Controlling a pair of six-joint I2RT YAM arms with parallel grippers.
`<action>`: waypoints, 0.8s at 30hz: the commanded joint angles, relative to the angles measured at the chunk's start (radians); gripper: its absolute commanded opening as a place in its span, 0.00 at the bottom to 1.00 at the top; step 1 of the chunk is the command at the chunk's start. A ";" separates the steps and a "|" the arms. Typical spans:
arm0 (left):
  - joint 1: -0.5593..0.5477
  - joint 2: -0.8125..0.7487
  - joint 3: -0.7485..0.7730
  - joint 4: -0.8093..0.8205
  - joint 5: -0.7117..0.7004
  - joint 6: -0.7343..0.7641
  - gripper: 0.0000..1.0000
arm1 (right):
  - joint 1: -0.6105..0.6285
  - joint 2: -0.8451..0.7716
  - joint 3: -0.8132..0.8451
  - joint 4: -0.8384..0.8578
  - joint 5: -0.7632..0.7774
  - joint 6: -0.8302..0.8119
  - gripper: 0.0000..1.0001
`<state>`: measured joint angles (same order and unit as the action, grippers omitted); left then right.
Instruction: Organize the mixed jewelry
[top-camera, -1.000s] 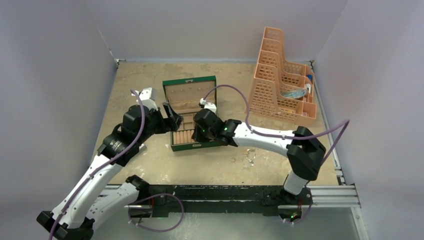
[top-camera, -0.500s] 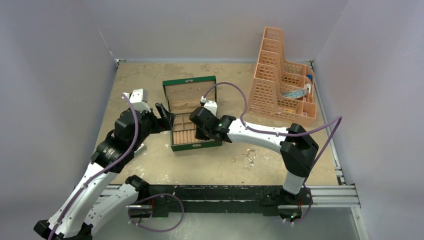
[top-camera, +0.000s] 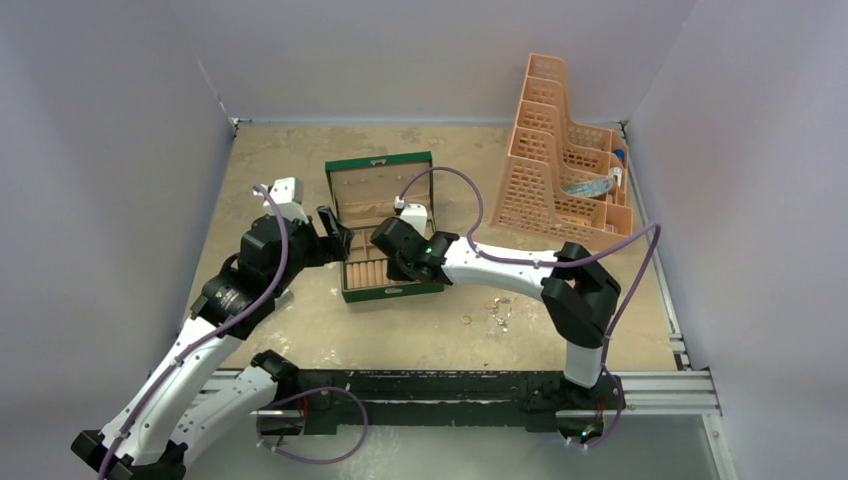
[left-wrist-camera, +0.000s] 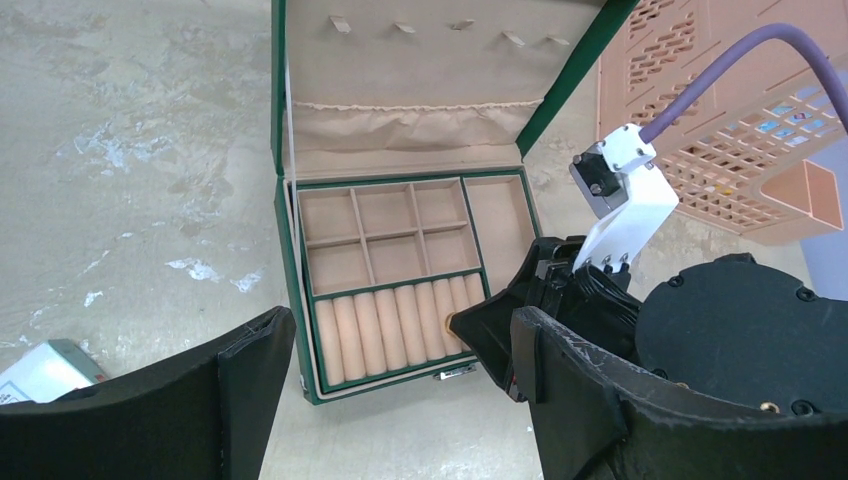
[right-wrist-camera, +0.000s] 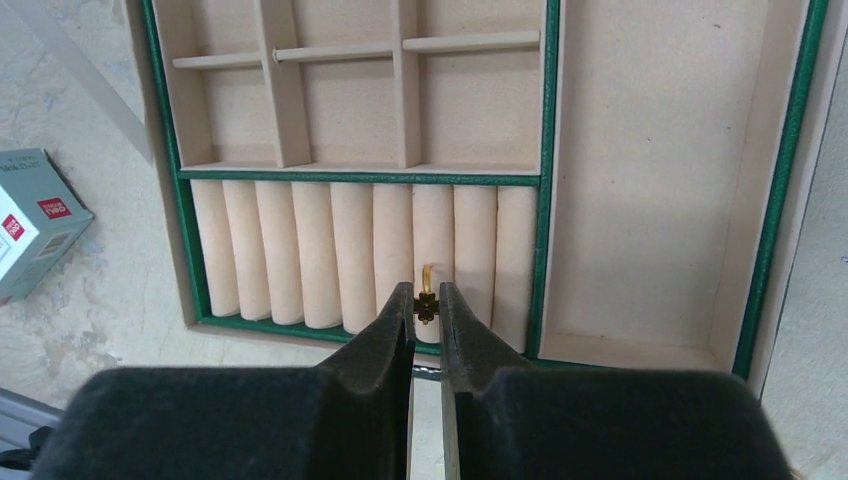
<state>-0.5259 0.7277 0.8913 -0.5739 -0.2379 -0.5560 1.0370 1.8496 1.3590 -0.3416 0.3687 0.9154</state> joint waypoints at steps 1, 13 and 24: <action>0.003 0.003 0.007 0.031 0.001 0.016 0.79 | 0.001 -0.043 0.020 -0.051 0.087 0.000 0.08; 0.003 0.004 0.003 0.027 0.008 0.016 0.79 | 0.000 -0.029 0.025 -0.079 0.133 0.008 0.07; 0.002 0.009 0.000 0.023 0.018 0.018 0.79 | 0.000 0.010 0.006 -0.030 0.112 -0.043 0.08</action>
<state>-0.5259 0.7403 0.8898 -0.5743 -0.2306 -0.5560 1.0405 1.8462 1.3590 -0.3679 0.4538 0.9157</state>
